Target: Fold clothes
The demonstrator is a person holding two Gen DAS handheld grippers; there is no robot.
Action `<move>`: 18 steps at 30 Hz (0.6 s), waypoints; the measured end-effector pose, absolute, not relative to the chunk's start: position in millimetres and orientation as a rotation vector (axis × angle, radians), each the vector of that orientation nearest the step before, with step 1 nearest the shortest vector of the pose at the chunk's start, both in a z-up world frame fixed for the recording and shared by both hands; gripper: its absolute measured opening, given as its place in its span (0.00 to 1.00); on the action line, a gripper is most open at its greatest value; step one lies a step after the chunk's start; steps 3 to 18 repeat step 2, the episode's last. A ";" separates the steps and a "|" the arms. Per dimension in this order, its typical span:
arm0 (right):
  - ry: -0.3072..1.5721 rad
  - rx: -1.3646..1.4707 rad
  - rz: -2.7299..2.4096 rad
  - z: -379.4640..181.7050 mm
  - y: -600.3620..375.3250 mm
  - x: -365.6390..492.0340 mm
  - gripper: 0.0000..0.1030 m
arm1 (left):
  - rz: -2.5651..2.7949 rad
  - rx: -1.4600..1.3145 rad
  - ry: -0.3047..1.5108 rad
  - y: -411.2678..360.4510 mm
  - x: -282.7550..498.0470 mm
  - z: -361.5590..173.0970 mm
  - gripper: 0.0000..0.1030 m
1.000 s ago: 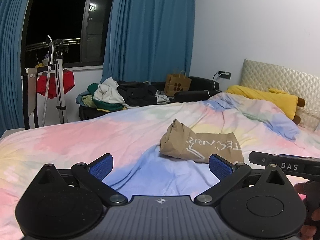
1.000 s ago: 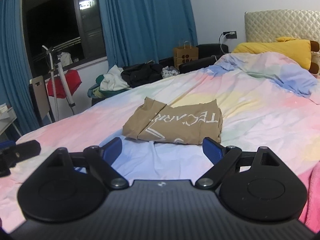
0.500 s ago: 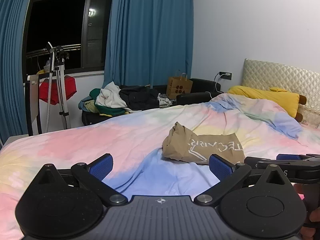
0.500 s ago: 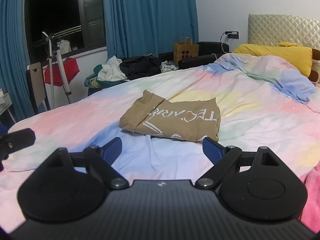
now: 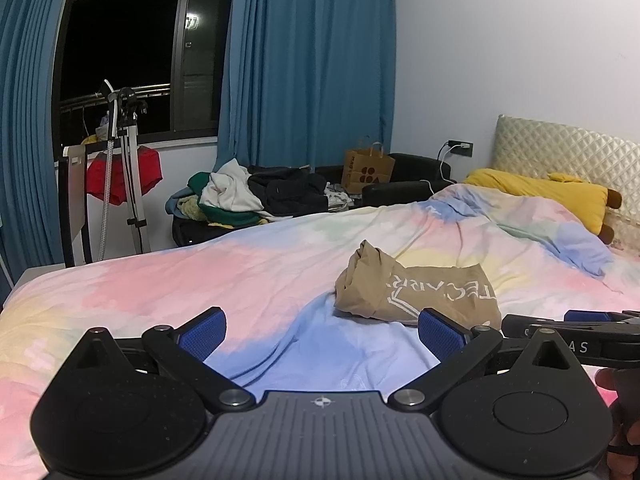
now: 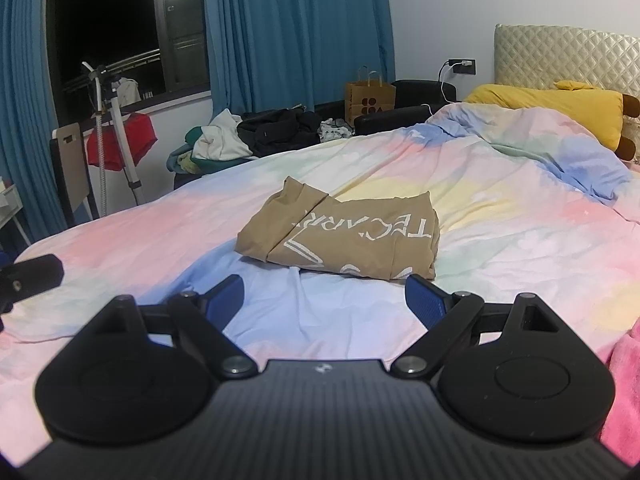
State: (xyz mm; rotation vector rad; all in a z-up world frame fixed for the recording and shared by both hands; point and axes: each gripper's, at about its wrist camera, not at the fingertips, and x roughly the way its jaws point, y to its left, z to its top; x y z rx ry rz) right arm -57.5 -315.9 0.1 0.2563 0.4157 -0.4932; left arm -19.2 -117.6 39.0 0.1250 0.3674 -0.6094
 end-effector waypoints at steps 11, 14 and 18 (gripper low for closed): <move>0.419 0.260 -0.491 0.3 -316.4 -57.2 0.87 | -0.610 0.131 0.364 -118.1 -20.2 39.4 1.00; 0.419 0.260 -0.491 0.3 -316.4 -57.2 0.87 | -0.610 0.131 0.364 -118.1 -20.2 39.4 1.00; 0.419 0.260 -0.491 0.3 -316.4 -57.2 0.87 | -0.610 0.131 0.364 -118.1 -20.2 39.4 1.00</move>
